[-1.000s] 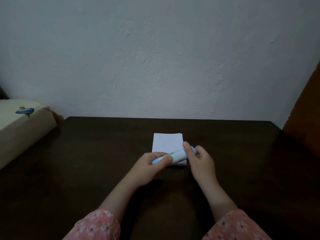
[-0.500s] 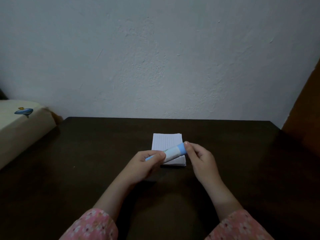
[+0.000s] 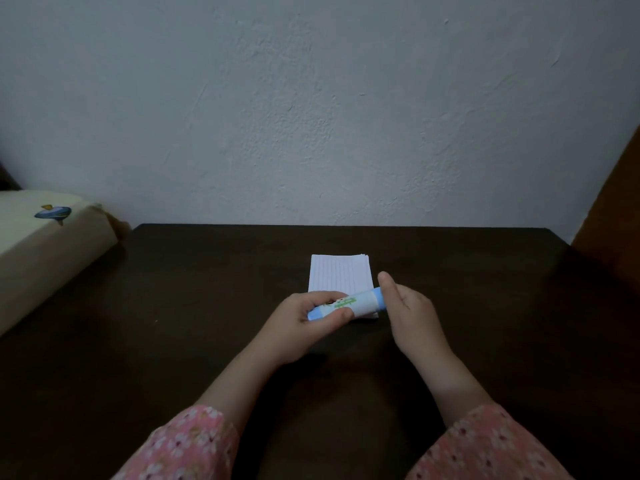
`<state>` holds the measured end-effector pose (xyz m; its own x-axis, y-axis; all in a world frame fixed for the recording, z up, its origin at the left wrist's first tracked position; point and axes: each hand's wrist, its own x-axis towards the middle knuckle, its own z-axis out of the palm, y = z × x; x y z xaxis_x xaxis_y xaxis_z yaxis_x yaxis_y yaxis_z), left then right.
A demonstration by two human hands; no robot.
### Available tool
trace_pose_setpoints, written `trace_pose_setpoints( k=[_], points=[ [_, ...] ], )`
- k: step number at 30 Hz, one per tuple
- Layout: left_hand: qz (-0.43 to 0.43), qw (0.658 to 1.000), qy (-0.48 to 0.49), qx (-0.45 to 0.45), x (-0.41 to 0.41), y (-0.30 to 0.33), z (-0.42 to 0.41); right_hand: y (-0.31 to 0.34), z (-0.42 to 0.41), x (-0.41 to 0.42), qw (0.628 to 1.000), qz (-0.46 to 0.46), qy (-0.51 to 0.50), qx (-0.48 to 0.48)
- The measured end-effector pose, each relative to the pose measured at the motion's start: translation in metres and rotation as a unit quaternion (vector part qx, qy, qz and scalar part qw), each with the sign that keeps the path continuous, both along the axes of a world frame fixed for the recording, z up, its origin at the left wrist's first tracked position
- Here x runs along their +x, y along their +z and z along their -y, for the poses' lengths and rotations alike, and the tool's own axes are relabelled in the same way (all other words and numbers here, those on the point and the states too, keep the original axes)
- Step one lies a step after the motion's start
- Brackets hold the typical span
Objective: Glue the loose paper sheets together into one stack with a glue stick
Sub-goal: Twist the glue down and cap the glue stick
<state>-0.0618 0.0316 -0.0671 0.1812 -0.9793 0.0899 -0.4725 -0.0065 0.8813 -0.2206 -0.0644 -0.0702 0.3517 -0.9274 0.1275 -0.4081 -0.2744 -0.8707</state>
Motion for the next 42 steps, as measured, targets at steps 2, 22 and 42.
trace_pose_setpoints(
  k=[2,22,42],
  points=[
    [0.021,1.0,0.005,-0.011,-0.001,-0.003,0.0,0.0,0.001,0.001,1.0,-0.019,-0.006,0.008],
    [-0.209,0.976,-0.011,0.05,0.009,0.0,-0.001,-0.011,-0.003,0.007,0.991,0.103,0.087,0.006],
    [-0.236,0.968,-0.041,0.075,0.014,0.004,-0.005,-0.013,-0.007,0.004,0.986,0.093,0.137,0.009]
  ],
)
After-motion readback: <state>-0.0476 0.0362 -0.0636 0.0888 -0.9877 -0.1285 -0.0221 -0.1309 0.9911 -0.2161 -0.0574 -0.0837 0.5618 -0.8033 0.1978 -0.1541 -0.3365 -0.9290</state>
